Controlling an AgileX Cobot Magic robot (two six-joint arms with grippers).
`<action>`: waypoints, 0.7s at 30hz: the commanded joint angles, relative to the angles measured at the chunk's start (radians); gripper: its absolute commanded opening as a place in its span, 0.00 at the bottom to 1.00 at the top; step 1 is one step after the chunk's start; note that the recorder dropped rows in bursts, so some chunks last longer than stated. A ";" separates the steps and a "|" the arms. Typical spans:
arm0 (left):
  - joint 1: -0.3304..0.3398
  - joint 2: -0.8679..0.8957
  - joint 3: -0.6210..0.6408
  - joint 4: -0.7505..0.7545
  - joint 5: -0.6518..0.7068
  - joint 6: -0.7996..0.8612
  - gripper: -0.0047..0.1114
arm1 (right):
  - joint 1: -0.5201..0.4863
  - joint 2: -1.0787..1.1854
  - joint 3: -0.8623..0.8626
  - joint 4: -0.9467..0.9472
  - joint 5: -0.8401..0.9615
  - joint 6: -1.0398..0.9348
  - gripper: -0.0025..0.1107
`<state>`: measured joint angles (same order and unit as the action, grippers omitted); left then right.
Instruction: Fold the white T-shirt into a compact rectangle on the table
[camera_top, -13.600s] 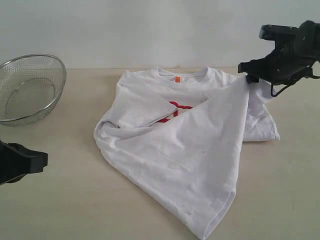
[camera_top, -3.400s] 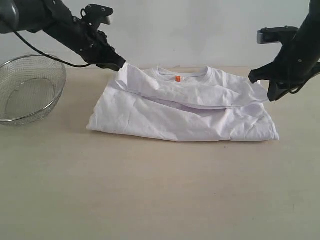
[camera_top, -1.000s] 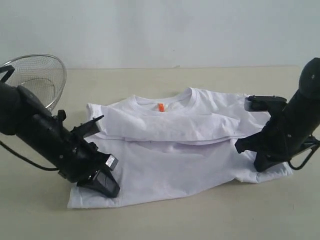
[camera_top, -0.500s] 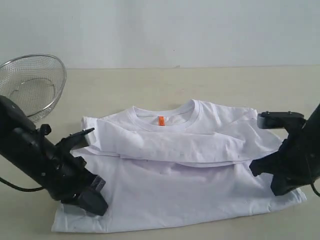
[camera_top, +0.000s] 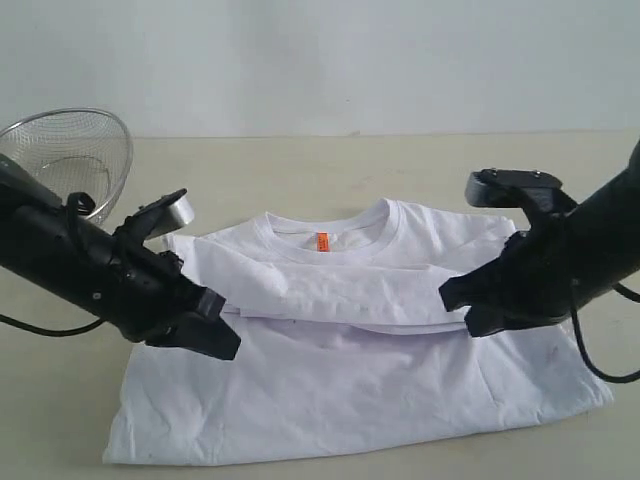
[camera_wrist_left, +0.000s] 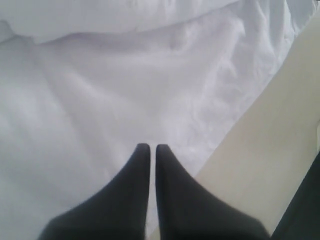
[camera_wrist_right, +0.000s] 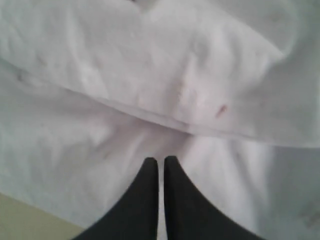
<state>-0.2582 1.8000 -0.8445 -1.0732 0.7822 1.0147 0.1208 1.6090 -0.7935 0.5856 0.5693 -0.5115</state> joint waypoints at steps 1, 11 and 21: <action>-0.049 0.021 -0.030 -0.021 -0.048 0.021 0.08 | 0.053 -0.008 0.003 0.023 -0.069 -0.026 0.02; -0.077 0.129 -0.042 0.015 -0.126 -0.035 0.08 | 0.061 0.163 -0.119 0.025 0.028 -0.025 0.02; -0.077 0.184 -0.046 0.015 -0.141 -0.043 0.08 | 0.220 0.246 -0.140 0.023 -0.058 -0.019 0.02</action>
<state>-0.3275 1.9620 -0.8941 -1.0680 0.6644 0.9810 0.3154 1.8529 -0.9205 0.6089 0.5273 -0.5301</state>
